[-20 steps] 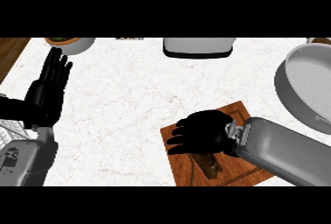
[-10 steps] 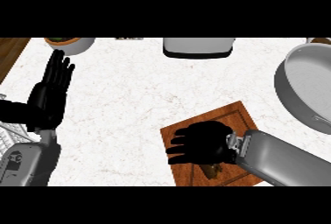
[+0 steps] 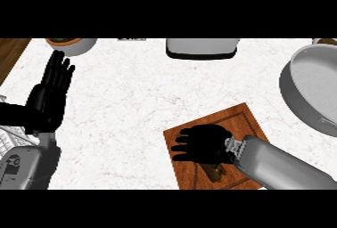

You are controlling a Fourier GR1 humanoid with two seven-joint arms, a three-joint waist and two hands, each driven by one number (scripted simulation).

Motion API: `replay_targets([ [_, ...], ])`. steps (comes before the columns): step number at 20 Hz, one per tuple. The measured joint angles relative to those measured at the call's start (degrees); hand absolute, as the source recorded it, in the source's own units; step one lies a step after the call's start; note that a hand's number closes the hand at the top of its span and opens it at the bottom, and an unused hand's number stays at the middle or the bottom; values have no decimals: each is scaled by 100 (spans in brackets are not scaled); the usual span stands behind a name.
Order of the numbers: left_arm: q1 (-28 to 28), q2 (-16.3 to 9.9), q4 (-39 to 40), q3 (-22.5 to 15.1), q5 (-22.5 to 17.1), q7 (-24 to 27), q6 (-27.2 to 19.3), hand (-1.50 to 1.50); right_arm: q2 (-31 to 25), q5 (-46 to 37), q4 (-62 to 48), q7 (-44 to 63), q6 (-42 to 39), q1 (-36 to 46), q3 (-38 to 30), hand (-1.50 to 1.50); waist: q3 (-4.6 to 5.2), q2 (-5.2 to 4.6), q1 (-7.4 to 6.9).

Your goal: Pick the sweet potato from the cutting board and place it in the pot

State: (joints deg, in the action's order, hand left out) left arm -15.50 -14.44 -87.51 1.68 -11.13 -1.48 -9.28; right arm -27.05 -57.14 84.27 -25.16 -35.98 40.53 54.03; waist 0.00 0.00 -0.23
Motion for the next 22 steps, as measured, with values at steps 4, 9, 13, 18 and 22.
replay_targets([
  [4, -40, 61, 28, 25, 68, -11, 12, 0, 133, -347, -264, -249, 234, -201, -7, -150, 0, -1, 1],
  [9, -7, 64, -120, 90, 103, -123, 36, 0, 423, -722, -830, -564, 550, -384, -41, -150, 0, 6, -11],
  [13, -2, 53, -74, 161, 93, -76, 125, 0, 539, -960, -1062, -840, 795, -393, 0, 150, -1, 31, -29],
  [18, 67, 126, -226, 92, 153, -120, 103, 0, 662, -1201, -1210, -1160, 1287, -372, 31, 150, 12, 94, -31],
  [22, 50, 112, -184, 156, 144, -161, 114, 0, 684, -1394, -1090, -1175, 1458, -499, 16, 150, 12, 116, -4],
])
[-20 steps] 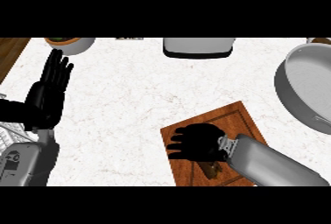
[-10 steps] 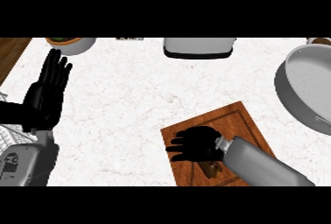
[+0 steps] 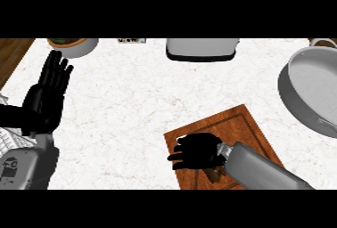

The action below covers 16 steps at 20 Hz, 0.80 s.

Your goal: Pick the sweet potato from the cutting board and place it in the pot

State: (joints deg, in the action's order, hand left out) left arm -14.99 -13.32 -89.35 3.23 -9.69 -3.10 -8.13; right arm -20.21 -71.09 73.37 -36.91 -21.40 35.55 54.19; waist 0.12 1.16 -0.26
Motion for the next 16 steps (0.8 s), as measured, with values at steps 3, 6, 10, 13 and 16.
replay_targets([
  [3, 10, -57, 23, 81, -38, 32, 85, 0, -9, -89, 171, -61, 25, -101, -47, 150, -4, -9, 7],
  [6, 71, 30, 122, 68, 27, 217, 96, 0, -38, -229, 385, -136, 229, -255, -157, 150, -6, -33, 18],
  [10, 156, -13, 22, 155, 0, 147, 65, 0, 333, -91, 738, 785, 326, -873, -700, 150, 5, -27, 157],
  [13, 232, -42, 13, 263, -6, 149, -2, 0, 680, 137, 941, 1701, 543, -1437, -1396, 150, 10, -2, 391],
  [16, 265, -50, -12, 293, 6, 123, -45, 0, 1066, 281, 1381, 2540, 792, -2023, -1857, 150, 16, 12, 482],
])
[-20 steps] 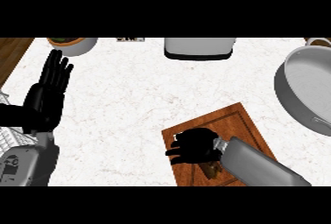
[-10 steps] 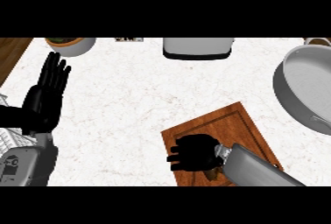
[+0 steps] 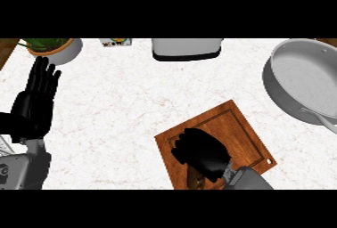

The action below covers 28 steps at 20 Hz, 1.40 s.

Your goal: Pick the sweet potato from the cutting board and place it in the pot

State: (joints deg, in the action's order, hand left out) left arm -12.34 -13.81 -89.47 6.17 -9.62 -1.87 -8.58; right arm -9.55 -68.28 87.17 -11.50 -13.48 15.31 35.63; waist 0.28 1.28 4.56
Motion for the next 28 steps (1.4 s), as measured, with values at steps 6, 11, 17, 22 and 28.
replay_targets([
  [6, 29, 50, -5, -43, 55, -17, -50, 0, 451, -180, 1507, 1488, 587, -946, -540, 150, -20, -11, 6],
  [11, -54, 33, -6, -54, 35, -8, 22, 0, 505, -266, 2977, 2273, 723, -1295, -1195, 150, -23, -51, -129],
  [17, -151, 83, 123, -100, 53, 44, 86, 0, 255, 158, 4265, 2566, 724, -1556, -2463, 150, -27, -98, -286],
  [22, -196, 85, 20, -113, 12, -64, 159, 0, -277, 1243, 4271, 2425, 407, -1322, -4137, 150, -30, -117, -379],
  [28, -288, 122, 28, -161, 92, -127, 144, 0, -1170, 2193, 2828, 1710, 294, -834, -5690, 150, -31, -132, -436],
])
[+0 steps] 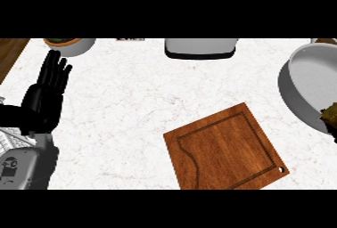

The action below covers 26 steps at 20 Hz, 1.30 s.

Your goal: Pick the sweet potato from the cutting board and place it in the pot

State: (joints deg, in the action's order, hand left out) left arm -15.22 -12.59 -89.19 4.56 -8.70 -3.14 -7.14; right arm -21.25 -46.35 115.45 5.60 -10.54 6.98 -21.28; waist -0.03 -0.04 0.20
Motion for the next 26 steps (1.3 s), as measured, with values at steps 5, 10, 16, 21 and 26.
replay_targets([
  [5, -43, 51, 115, 4, 46, 105, 24, 0, -599, 423, -1620, -860, 287, 440, -753, 150, -1, -9, -33],
  [10, -190, 63, 375, 58, 72, 224, 80, 0, -1194, 715, -3264, -1909, 528, 837, -1142, 150, -1, -15, -53],
  [16, -32, 70, 121, 77, -12, 131, 181, 0, -1685, 571, -5441, -3007, 1203, 1554, -1145, 150, -4, -22, -118],
  [21, -185, 94, 252, 90, 32, 133, 171, 0, -2004, 293, -7088, -3536, 1700, 2242, -1002, 150, -5, -37, -146],
  [26, -184, 119, 239, 41, 69, 123, 191, 0, -2095, 129, -8242, -3512, 1460, 2637, -849, -150, -9, -56, -208],
])
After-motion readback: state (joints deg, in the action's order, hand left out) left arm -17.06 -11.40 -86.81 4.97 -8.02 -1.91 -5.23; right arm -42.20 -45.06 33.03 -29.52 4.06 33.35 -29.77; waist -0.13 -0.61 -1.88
